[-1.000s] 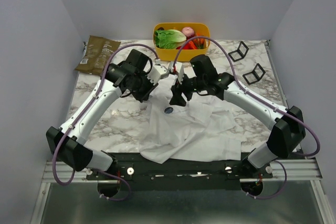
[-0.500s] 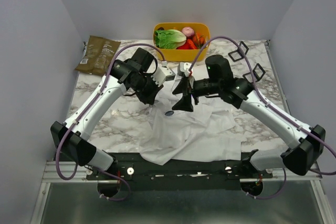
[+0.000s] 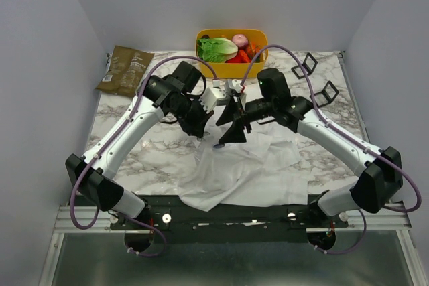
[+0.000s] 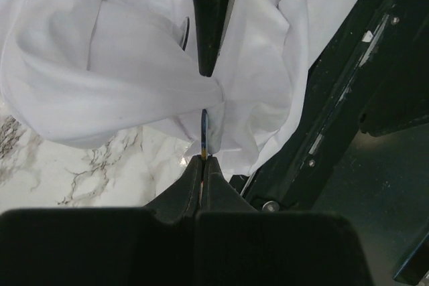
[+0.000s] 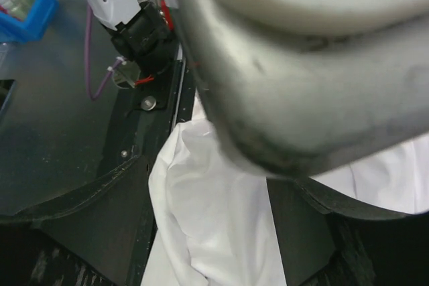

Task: Remove the brooch from the garment
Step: Remove the brooch from the clothes.

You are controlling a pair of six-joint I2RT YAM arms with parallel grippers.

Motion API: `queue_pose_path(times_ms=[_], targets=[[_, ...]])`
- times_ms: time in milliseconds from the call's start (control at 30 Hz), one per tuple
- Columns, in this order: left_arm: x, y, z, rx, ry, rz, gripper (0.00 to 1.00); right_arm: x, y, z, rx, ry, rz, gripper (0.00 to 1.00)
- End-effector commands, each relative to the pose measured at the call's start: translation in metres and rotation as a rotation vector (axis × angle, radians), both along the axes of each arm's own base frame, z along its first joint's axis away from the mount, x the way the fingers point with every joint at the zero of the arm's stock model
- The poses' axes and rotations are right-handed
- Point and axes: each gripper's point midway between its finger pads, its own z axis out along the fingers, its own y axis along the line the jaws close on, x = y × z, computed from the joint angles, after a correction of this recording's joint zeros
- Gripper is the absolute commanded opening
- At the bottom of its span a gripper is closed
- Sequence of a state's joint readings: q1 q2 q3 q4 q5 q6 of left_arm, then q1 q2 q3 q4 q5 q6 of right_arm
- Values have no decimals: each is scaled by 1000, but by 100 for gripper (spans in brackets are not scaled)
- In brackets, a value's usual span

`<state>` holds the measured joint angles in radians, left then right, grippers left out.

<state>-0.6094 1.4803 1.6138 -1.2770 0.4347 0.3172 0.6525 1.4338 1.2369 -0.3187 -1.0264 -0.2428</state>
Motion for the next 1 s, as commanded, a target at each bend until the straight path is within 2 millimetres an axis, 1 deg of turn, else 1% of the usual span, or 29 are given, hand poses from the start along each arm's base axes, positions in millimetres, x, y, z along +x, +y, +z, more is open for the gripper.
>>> queue_pose_path(times_ms=[0,100,233,267,367,400,500,533,567,667,700,833,967], targets=[[-19,-10,20,-84,36,-71,0,-18,4,14,68,45,122,79],[-24,-13,26,-116,47,-93,0,-24,3,9,82,68,163,80],[-30,-18,30,-143,73,-129,0,-25,4,5,87,90,181,80],[-33,-19,32,-150,81,-141,0,-28,3,6,95,98,197,80],[-39,-23,39,-187,87,-172,0,-26,-2,15,123,125,211,80],[-40,-23,40,-190,87,-176,0,-28,-3,22,143,144,232,80],[-44,-23,38,-191,93,-188,0,-20,-9,27,159,175,211,80],[-45,-22,37,-189,94,-194,0,-18,-12,26,157,185,202,80],[-46,-22,37,-189,97,-197,0,-17,-13,29,171,167,208,80],[-48,-23,38,-195,96,-206,0,-13,-11,21,164,176,179,80],[-47,-24,41,-204,86,-209,0,-11,-10,15,160,176,165,80],[-44,-27,52,-221,68,-209,0,-8,-10,3,148,188,141,80],[-43,-29,58,-233,60,-212,0,-9,-10,4,150,189,146,80]])
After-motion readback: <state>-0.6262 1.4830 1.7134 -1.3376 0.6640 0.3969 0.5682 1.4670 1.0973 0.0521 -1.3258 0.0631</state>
